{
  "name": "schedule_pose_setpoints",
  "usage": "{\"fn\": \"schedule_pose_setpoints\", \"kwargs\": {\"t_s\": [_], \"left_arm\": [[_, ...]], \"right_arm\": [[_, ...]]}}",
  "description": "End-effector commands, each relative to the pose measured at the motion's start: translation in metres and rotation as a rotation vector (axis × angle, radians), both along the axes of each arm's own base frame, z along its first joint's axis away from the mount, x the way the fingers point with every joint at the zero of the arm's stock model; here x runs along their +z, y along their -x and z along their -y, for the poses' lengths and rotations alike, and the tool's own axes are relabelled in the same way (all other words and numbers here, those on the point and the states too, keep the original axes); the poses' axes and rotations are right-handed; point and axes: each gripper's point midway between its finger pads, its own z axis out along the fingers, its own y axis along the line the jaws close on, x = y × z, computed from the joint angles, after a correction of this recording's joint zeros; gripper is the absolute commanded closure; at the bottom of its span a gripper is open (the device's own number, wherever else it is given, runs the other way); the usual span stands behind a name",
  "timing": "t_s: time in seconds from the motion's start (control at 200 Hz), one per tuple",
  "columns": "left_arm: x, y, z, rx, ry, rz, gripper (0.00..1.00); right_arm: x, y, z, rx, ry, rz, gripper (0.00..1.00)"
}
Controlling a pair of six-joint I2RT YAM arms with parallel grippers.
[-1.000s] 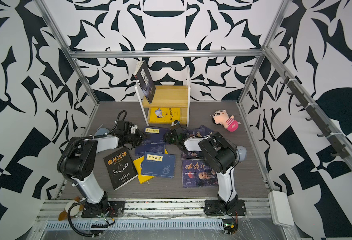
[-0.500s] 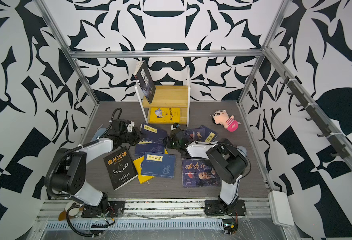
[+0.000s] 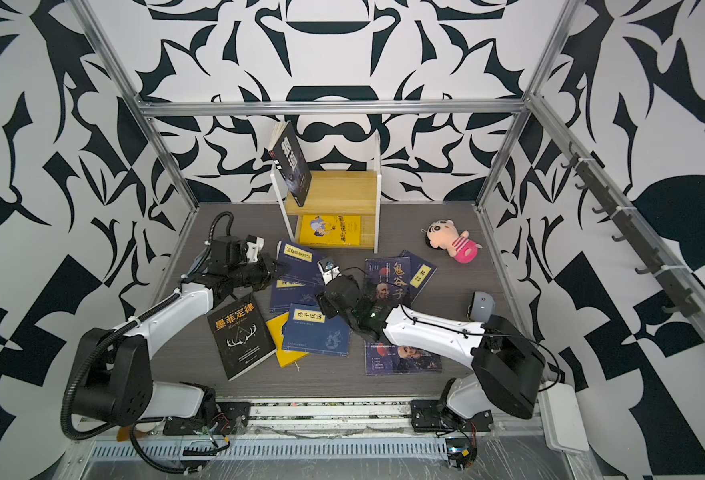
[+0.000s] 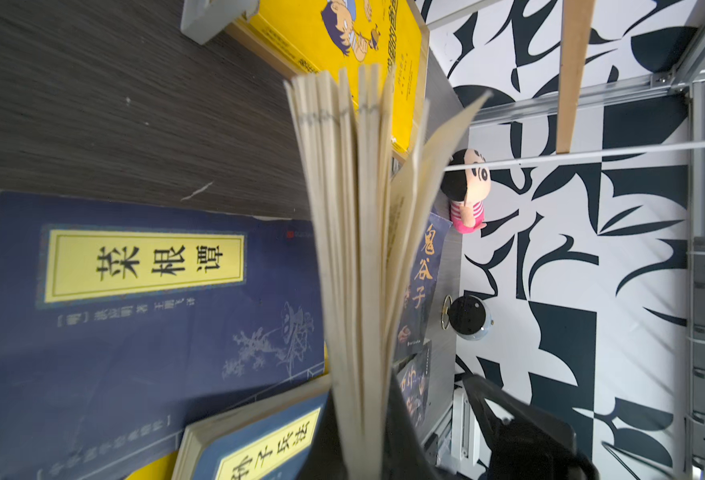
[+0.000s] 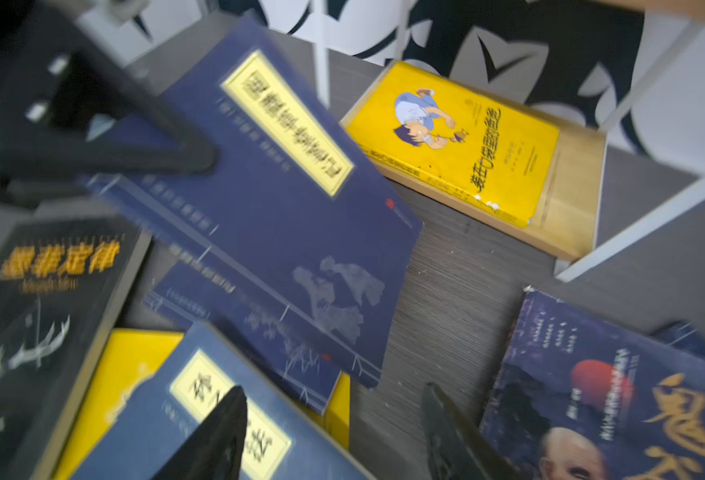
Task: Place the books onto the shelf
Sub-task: 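Lift the blue book upright with the right gripper while the left arm draws back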
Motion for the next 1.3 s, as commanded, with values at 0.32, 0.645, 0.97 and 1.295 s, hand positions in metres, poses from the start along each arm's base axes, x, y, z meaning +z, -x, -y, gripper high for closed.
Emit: {"fn": "schedule_pose_setpoints", "kwargs": {"t_s": [0.32, 0.645, 0.97, 1.295], "left_arm": [[0.052, -0.001, -0.005, -0.046, 0.051, 0.123, 1.0], [0.057, 0.003, -0.006, -0.044, 0.06, 0.138, 1.0], [0.06, 0.005, -0.005, -0.051, 0.086, 0.132, 1.0], [0.076, 0.003, -0.019, -0.023, 0.081, 0.199, 0.54]], "right_arm": [[0.023, -0.009, -0.042, 0.158, 0.394, 0.333, 0.32], [0.042, -0.035, -0.069, 0.114, 0.46, 0.435, 0.37], [0.034, -0.048, -0.088, 0.129, 0.461, 0.462, 0.93], [0.018, -0.043, -0.075, 0.126, 0.457, 0.442, 1.0]]}}
